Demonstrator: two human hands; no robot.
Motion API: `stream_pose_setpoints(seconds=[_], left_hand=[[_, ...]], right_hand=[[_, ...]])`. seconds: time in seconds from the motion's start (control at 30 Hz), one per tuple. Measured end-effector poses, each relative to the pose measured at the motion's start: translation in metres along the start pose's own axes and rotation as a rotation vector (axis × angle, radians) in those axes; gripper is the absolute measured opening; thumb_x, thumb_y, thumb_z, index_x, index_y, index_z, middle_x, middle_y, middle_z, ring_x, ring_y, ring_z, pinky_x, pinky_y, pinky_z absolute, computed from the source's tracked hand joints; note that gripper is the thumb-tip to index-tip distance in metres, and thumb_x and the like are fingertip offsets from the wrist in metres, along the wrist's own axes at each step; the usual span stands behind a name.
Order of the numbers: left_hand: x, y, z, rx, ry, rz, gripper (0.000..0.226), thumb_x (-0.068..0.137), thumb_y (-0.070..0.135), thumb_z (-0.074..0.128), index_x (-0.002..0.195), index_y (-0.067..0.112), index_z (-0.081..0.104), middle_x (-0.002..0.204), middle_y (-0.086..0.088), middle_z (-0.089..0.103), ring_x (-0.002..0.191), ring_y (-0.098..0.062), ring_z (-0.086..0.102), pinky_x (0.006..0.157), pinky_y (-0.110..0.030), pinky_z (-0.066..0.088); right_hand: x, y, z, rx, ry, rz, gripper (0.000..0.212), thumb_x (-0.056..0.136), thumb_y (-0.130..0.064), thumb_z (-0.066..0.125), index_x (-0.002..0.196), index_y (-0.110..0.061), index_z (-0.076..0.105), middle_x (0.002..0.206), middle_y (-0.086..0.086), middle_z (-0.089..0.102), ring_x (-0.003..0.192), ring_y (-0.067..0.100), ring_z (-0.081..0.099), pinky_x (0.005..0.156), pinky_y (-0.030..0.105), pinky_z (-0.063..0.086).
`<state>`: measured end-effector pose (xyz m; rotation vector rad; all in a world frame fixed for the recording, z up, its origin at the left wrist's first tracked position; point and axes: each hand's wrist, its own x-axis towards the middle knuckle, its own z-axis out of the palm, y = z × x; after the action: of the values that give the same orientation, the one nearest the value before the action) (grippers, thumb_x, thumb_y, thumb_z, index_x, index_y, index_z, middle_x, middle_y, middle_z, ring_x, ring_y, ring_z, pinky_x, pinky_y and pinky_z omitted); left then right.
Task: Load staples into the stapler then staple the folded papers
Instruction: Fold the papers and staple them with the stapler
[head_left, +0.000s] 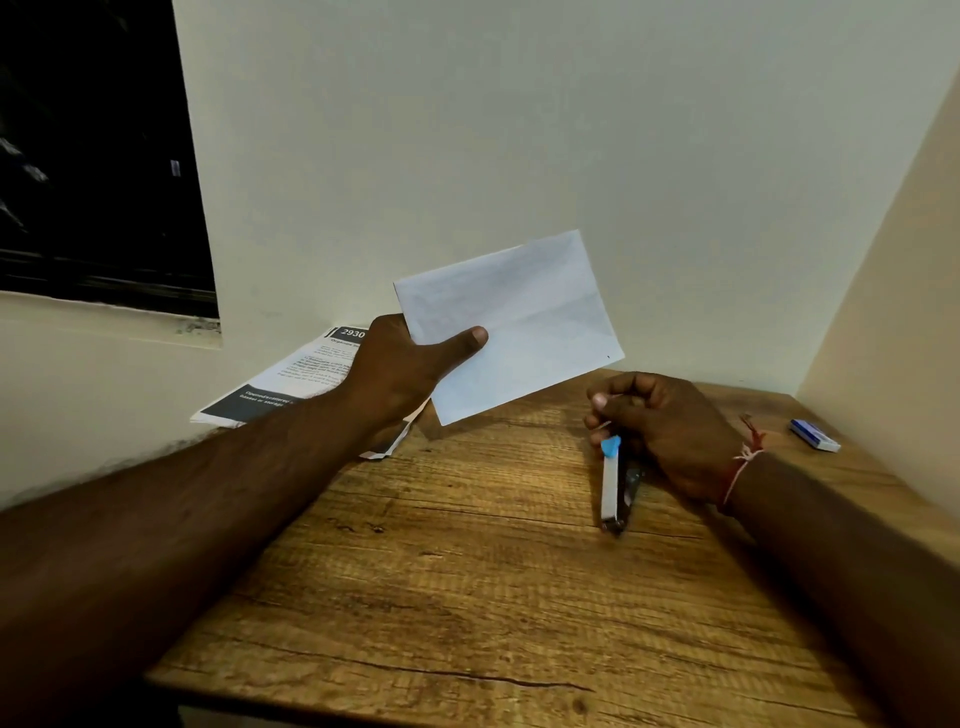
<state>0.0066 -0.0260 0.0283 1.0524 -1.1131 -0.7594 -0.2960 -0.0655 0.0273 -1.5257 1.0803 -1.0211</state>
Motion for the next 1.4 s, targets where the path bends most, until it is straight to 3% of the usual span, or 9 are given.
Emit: stream_pose_setpoints(seconds=[0.13, 0.27, 0.43, 0.57, 0.7, 0.87, 1.03, 1.23, 1.4], left_hand=[[-0.003, 0.001, 0.000, -0.022, -0.010, 0.010, 0.041, 0.090, 0.026, 0.097, 0.126, 0.016, 0.081, 0.118, 0.000, 0.087, 0.106, -0.018, 0.086, 0.098, -0.045, 0.070], [-0.002, 0.002, 0.000, -0.003, -0.002, 0.006, 0.041, 0.090, 0.027, 0.097, 0.126, 0.017, 0.081, 0.117, 0.000, 0.088, 0.106, -0.018, 0.086, 0.097, -0.044, 0.070], [-0.002, 0.003, 0.001, 0.043, 0.013, 0.015, 0.044, 0.088, 0.031, 0.098, 0.126, 0.018, 0.081, 0.116, 0.002, 0.088, 0.102, -0.014, 0.086, 0.091, -0.037, 0.071], [-0.002, 0.002, 0.001, 0.059, 0.008, 0.020, 0.049, 0.087, 0.033, 0.099, 0.130, 0.017, 0.080, 0.118, 0.001, 0.087, 0.104, -0.016, 0.086, 0.091, -0.038, 0.071], [-0.001, 0.004, 0.000, 0.053, 0.028, 0.024, 0.044, 0.089, 0.029, 0.098, 0.127, 0.016, 0.080, 0.116, 0.001, 0.087, 0.100, -0.012, 0.086, 0.086, -0.031, 0.071], [0.000, 0.003, 0.000, 0.018, 0.035, 0.026, 0.042, 0.091, 0.027, 0.096, 0.128, 0.015, 0.080, 0.116, 0.002, 0.087, 0.100, -0.012, 0.086, 0.083, -0.027, 0.070], [0.001, 0.000, -0.001, -0.001, 0.040, 0.008, 0.042, 0.091, 0.029, 0.096, 0.127, 0.017, 0.080, 0.118, 0.000, 0.087, 0.105, -0.016, 0.086, 0.094, -0.039, 0.071], [0.001, 0.003, -0.001, -0.132, 0.040, -0.013, 0.042, 0.092, 0.028, 0.095, 0.129, 0.018, 0.080, 0.120, 0.001, 0.087, 0.111, -0.021, 0.085, 0.099, -0.048, 0.068], [0.002, 0.003, 0.000, -0.236, 0.045, -0.047, 0.048, 0.091, 0.028, 0.097, 0.134, 0.016, 0.078, 0.126, -0.004, 0.086, 0.117, -0.030, 0.083, 0.105, -0.062, 0.065]], right_hand=[[-0.005, -0.004, 0.005, -0.229, 0.021, -0.055, 0.019, 0.099, -0.014, 0.080, 0.110, 0.001, 0.077, 0.100, 0.024, 0.082, 0.079, 0.028, 0.081, 0.073, 0.037, 0.070], [-0.013, -0.035, -0.001, -0.858, 0.140, -0.049, 0.050, 0.087, -0.066, 0.080, 0.092, -0.016, 0.077, 0.069, 0.001, 0.081, 0.058, 0.016, 0.074, 0.058, 0.032, 0.061], [-0.054, -0.080, 0.016, -1.250, -0.298, 0.351, 0.107, 0.047, -0.102, 0.062, 0.107, -0.016, 0.078, 0.078, 0.004, 0.085, 0.077, 0.024, 0.085, 0.059, 0.027, 0.060], [-0.058, -0.073, 0.034, -1.351, -0.383, 0.251, 0.103, 0.041, -0.099, 0.069, 0.118, -0.031, 0.068, 0.103, -0.001, 0.080, 0.088, 0.014, 0.079, 0.076, 0.032, 0.068], [-0.050, -0.068, 0.032, -1.271, -0.368, 0.091, 0.078, 0.074, -0.075, 0.086, 0.138, -0.041, 0.057, 0.106, -0.012, 0.072, 0.092, 0.004, 0.068, 0.070, 0.025, 0.054], [-0.032, -0.050, 0.024, -1.280, -0.221, 0.007, 0.045, 0.092, -0.056, 0.083, 0.129, -0.033, 0.073, 0.110, -0.016, 0.069, 0.098, 0.005, 0.064, 0.086, 0.030, 0.056], [-0.018, -0.032, 0.013, -0.988, -0.126, -0.007, 0.024, 0.097, -0.042, 0.083, 0.114, -0.026, 0.079, 0.107, 0.000, 0.078, 0.095, 0.015, 0.071, 0.075, 0.028, 0.052], [-0.009, -0.007, 0.016, 0.234, -0.429, 0.125, 0.042, 0.098, -0.023, 0.074, 0.132, 0.001, 0.070, 0.110, 0.023, 0.069, 0.085, 0.028, 0.064, 0.083, 0.046, 0.050], [-0.011, -0.001, 0.029, 0.389, -0.498, 0.116, 0.041, 0.109, -0.021, 0.055, 0.140, 0.002, 0.067, 0.108, 0.017, 0.072, 0.086, 0.026, 0.065, 0.079, 0.041, 0.055]])
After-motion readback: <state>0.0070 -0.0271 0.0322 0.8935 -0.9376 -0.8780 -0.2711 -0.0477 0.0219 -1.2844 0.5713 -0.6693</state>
